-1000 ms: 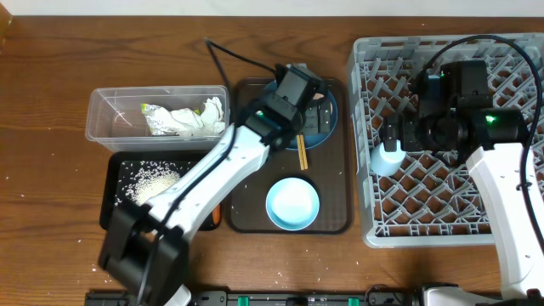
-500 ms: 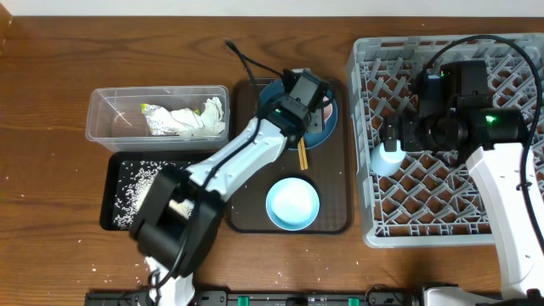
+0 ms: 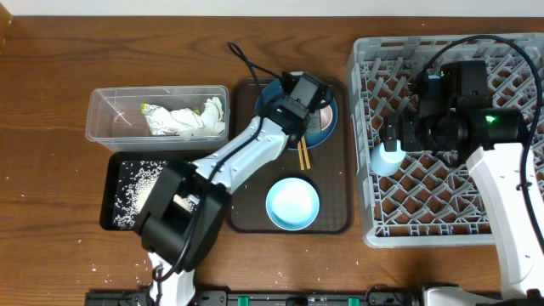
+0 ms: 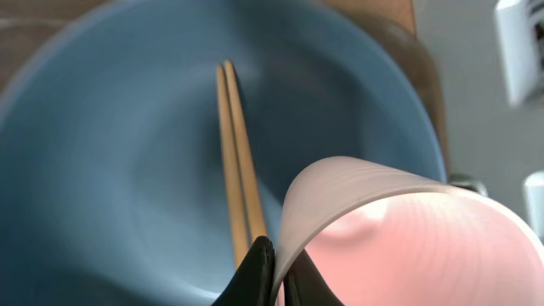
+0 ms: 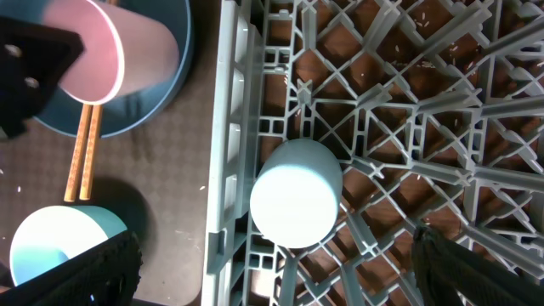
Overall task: Sort waste into correct bins and load items into the dishwasher rack
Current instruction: 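Reach the left gripper to the pink cup and grasp its rim, then lift the pink cup and swing it toward the right gripper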
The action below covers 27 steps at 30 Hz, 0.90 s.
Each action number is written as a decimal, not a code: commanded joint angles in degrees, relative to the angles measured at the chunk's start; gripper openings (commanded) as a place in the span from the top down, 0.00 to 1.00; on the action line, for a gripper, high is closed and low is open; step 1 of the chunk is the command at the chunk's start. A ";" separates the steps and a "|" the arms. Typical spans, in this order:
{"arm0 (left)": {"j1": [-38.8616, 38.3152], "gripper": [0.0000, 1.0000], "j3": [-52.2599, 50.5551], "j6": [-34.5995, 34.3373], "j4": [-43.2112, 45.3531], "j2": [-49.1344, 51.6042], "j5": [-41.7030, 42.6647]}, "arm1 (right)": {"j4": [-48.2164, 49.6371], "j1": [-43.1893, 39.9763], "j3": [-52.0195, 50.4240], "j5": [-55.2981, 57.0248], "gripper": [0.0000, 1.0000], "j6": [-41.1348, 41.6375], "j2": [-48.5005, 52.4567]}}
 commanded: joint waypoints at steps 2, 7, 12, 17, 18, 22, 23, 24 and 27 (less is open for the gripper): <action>1.18 0.94 0.20 0.39 -1.14 -8.79 -0.02 | -0.04 -0.24 0.61 0.37 0.01 0.17 -0.28; 1.29 0.94 0.20 5.03 -6.32 -18.40 11.96 | -0.04 -0.24 0.61 0.37 0.01 0.17 -0.28; 1.29 0.94 0.20 11.32 -18.95 -27.39 23.41 | -0.07 -0.24 0.61 0.37 0.01 0.17 -0.28; 1.29 0.94 0.20 14.05 -30.84 -33.33 24.98 | -0.04 -0.24 0.61 0.37 0.01 0.17 -0.28; 1.29 0.94 0.20 15.78 -32.59 -34.40 27.74 | -0.04 -0.24 0.61 0.37 0.01 0.15 -0.28; 1.29 0.94 0.20 21.09 -34.47 -36.74 39.17 | -0.04 -0.24 0.61 0.37 0.01 0.15 -0.28; 1.29 0.94 0.20 22.10 -34.47 -37.03 41.11 | -0.07 -0.24 0.61 0.37 0.01 0.17 -0.28; 1.29 0.94 0.20 23.08 -34.47 -37.24 42.69 | -0.04 -0.24 0.61 0.37 0.01 0.17 -0.28; 1.29 0.94 0.20 24.52 -34.91 -37.46 44.89 | -0.04 -0.24 0.61 0.37 0.01 0.15 -0.28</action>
